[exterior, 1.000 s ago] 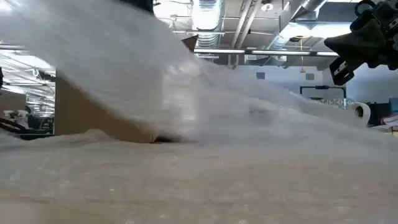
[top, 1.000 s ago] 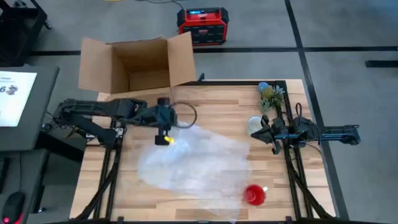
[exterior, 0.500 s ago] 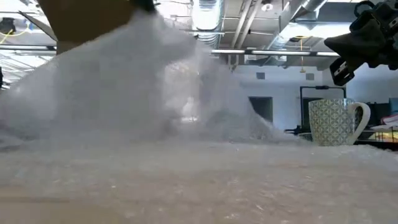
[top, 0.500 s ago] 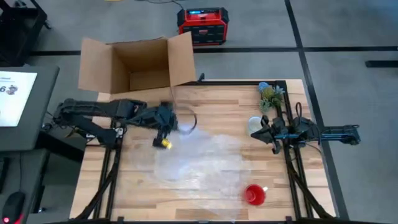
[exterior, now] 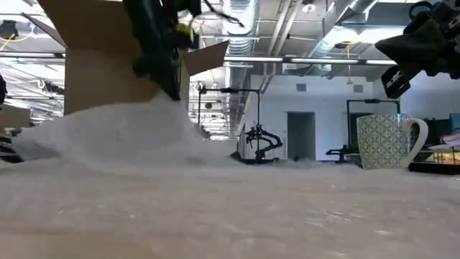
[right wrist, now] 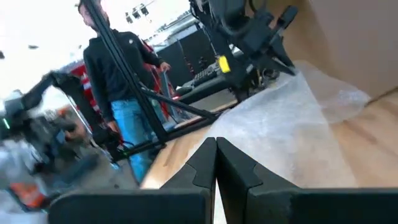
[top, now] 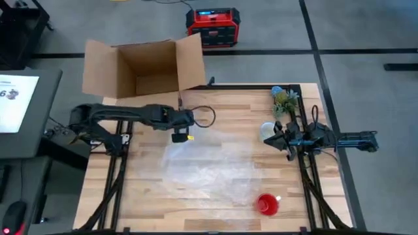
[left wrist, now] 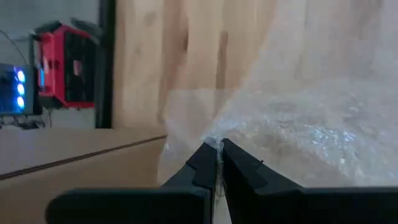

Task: Wrap mug
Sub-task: Wrap the red mug with bubble wrap

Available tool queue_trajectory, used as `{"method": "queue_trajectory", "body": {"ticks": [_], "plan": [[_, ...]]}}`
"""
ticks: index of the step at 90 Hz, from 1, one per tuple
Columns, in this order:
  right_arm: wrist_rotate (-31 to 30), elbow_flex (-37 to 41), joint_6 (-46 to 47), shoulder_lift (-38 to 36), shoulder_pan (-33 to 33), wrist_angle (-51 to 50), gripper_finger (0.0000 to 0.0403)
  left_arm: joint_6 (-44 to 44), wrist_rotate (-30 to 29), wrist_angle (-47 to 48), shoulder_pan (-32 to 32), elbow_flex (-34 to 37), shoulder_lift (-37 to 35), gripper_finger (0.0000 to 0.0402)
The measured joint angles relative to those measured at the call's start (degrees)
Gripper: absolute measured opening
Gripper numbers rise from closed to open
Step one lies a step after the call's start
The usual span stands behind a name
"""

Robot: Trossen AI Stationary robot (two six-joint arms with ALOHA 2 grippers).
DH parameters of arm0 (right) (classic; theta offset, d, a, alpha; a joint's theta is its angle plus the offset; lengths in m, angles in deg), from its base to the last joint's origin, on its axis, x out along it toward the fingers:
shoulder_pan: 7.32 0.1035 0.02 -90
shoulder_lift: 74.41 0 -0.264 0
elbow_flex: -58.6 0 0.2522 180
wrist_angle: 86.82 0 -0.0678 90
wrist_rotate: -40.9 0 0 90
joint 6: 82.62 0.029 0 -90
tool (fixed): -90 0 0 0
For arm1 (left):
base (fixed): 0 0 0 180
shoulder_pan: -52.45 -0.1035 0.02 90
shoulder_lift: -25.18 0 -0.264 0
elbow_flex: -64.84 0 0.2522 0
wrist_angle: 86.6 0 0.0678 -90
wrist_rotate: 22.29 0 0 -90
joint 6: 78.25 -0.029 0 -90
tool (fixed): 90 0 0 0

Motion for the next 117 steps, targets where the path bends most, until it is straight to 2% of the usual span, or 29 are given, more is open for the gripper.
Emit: {"method": "queue_trajectory", "body": {"ticks": [9, 17, 25, 36, 43, 50, 70, 80, 95, 108, 117], "plan": [[-0.89, 0.00, 3.47, -0.02, -0.13, -0.09, 0.0000, 1.47, 0.37, 0.03, 0.22, 0.00, 1.19, 0.0042], [-1.46, 0.00, 7.42, -0.02, -0.15, -0.05, 0.0000, 2.88, 0.70, 0.41, 0.19, 0.00, 0.93, 0.0084], [-0.50, -0.30, 7.59, 0.01, -0.08, -0.24, 0.0000, 3.67, 0.63, 0.42, 0.21, -0.03, -1.17, 0.0128], [3.15, -2.52, 1.23, 0.03, 1.23, 0.43, 0.0000, 5.22, 0.74, 1.02, 0.65, -0.79, -4.73, 0.0165], [5.46, -4.94, -5.77, 0.71, 3.90, 1.78, 0.0000, 6.69, 0.72, 1.48, 1.22, -1.07, -7.07, 0.0171], [5.22, -7.47, -11.99, 3.19, 7.34, 2.12, 0.0000, 9.50, 0.71, 2.10, 2.45, -1.10, -9.24, 0.0171], [-4.31, -15.53, -29.01, 19.47, 17.31, 0.94, 0.0000, 17.35, 0.85, 3.57, 7.75, -1.11, -12.62, 0.0170], [-4.83, -20.95, -36.21, 28.35, 21.22, 0.98, 0.0000, 21.49, 0.85, 3.45, 10.33, -1.11, -12.82, 0.0170], [-5.37, -31.92, -36.54, 39.82, 26.24, -5.90, 0.0000, 27.74, 0.83, 3.42, 14.16, -0.48, -12.54, 0.0169], [-15.50, -43.94, -32.32, 48.48, 30.95, -19.68, 0.0000, 34.26, 0.45, 3.31, 17.78, -0.48, -12.49, 0.0169], [-16.13, -51.38, -28.51, 54.46, 33.53, -31.12, 0.0000, 37.16, 0.42, 3.37, 21.07, -0.46, -12.45, 0.0169]]}}
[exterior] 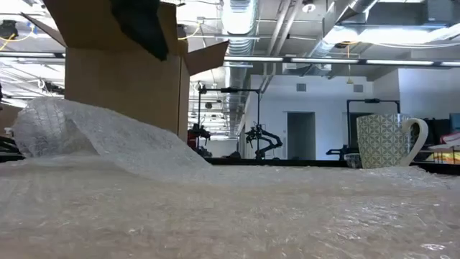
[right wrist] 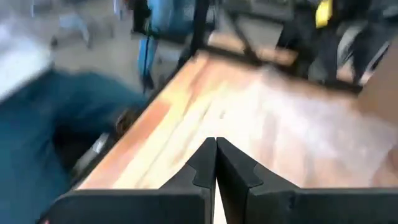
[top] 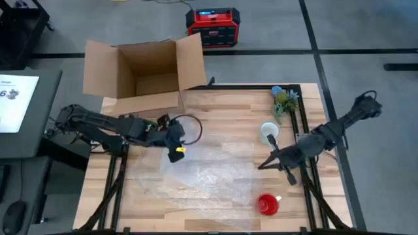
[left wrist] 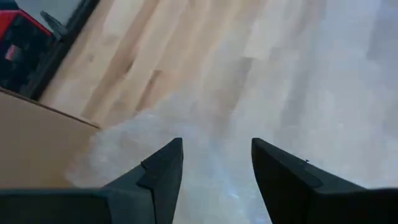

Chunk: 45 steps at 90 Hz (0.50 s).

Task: Wrap mug
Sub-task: Wrap the red mug with bubble wrap

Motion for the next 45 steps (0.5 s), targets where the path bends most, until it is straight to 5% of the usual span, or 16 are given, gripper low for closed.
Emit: {"method": "queue_trajectory", "body": {"ticks": [27, 45], "plan": [[13.92, -8.27, 22.76, 14.68, 0.91, -16.05, 0.0029, 7.05, 0.35, 0.84, 9.20, 0.00, 0.80, 0.0169], [14.77, -8.64, 26.79, 21.30, 2.07, -16.76, 0.0117, 14.36, 11.79, -2.32, 17.14, 3.13, 3.95, 0.0169]]}}
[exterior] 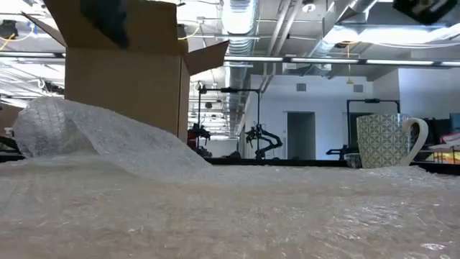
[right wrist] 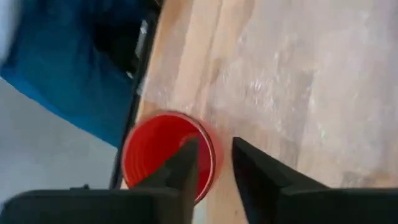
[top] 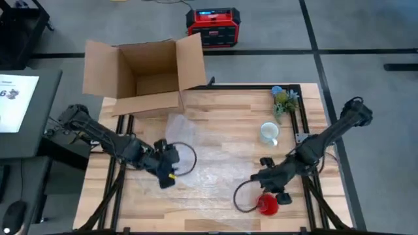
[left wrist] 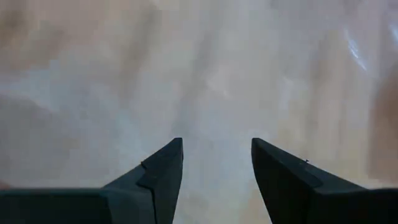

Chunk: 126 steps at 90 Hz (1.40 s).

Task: Wrap mug
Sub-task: Wrap the red mug with bubble wrap

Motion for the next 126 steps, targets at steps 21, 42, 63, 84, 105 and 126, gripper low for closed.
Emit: {"method": "queue_trajectory", "body": {"ticks": [21, 42, 63, 84, 105, 126], "plan": [[-0.17, -0.03, 1.78, 2.83, -0.24, 0.15, 0.0188, 8.42, 6.95, -31.19, 7.19, 14.74, 7.22, 0.0149], [-0.26, -3.65, 1.44, 2.93, -1.30, -0.23, 0.0176, 13.85, -4.89, -29.87, 5.66, 19.22, 15.14, 0.0078], [-0.39, -5.31, -0.13, 2.91, -1.39, -2.26, 0.0157, 16.50, 6.42, -36.13, 11.59, 18.77, 19.01, 0.0005], [-0.47, -5.26, -0.26, 3.21, -1.63, -5.65, 0.0152, 26.82, 7.62, -30.77, 19.89, 19.18, 14.73, 0.0004], [-0.53, -5.16, -1.65, 3.82, -1.78, -5.75, 0.0152, 25.26, -0.61, -31.76, 19.49, 17.27, 8.70, 0.0000], [-0.56, -5.20, -2.25, 3.82, -2.44, -5.80, 0.0152, 22.44, -1.52, -19.16, 13.27, 17.37, 6.96, 0.0000]]}}
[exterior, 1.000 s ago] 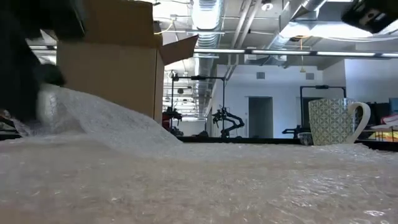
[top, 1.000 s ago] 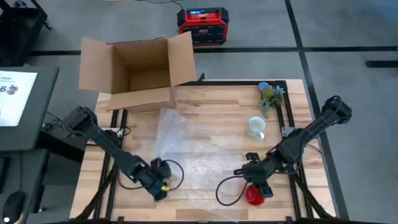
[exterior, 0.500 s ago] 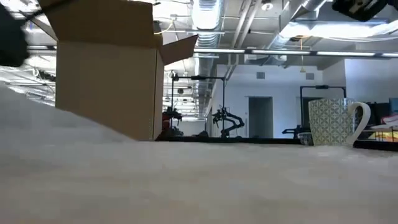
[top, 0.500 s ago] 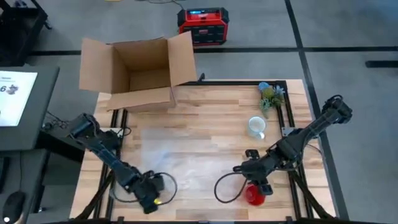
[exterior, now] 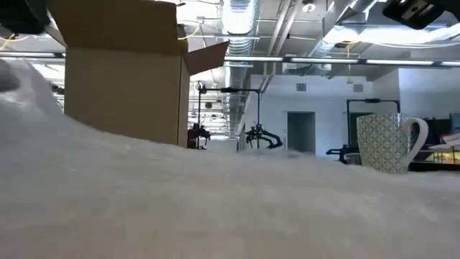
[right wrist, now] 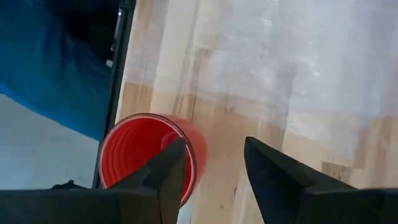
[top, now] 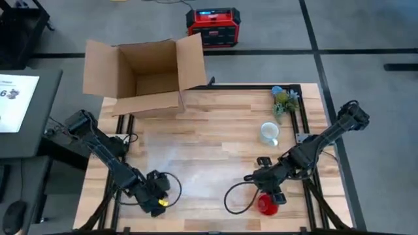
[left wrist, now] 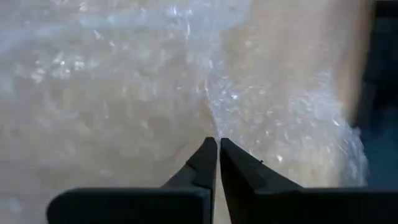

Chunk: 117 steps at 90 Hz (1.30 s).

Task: Wrap mug
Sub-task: Wrap the red mug with bubble wrap

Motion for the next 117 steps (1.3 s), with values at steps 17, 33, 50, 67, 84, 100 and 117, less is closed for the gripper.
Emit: {"method": "queue_trajectory", "body": {"ticks": [17, 33, 50, 67, 84, 100, 117], "plan": [[-0.50, 0.00, -0.02, 0.05, 0.00, -0.32, 0.0152, -10.60, 8.05, 0.11, -3.86, 0.02, 0.09, 0.0000], [-3.15, 1.07, -0.15, 0.05, 0.17, -1.84, 0.0163, -12.81, 12.43, 1.04, -4.00, 0.02, -0.13, 0.0034], [-2.23, 2.33, -0.13, 0.03, 1.04, -1.63, 0.0203, -10.94, 15.29, 1.07, -3.83, -0.09, -2.46, 0.0125], [0.82, 4.17, 0.04, 0.05, 4.07, -1.45, 0.0225, -2.91, 15.38, 6.06, -4.17, -2.36, -9.28, 0.0160], [0.18, 5.76, 0.48, 1.15, 4.57, 2.31, 0.0215, -4.99, 4.84, 5.48, -3.32, -3.62, -13.75, 0.0161], [1.67, 6.10, -0.75, 6.89, 4.63, 3.87, 0.0199, -8.27, 0.10, 5.52, -4.01, -3.55, -9.53, 0.0162], [1.96, 6.08, 0.25, 12.37, 4.17, 3.98, 0.0160, -12.78, -3.25, 2.96, -6.35, -3.50, -3.75, 0.0162]]}}
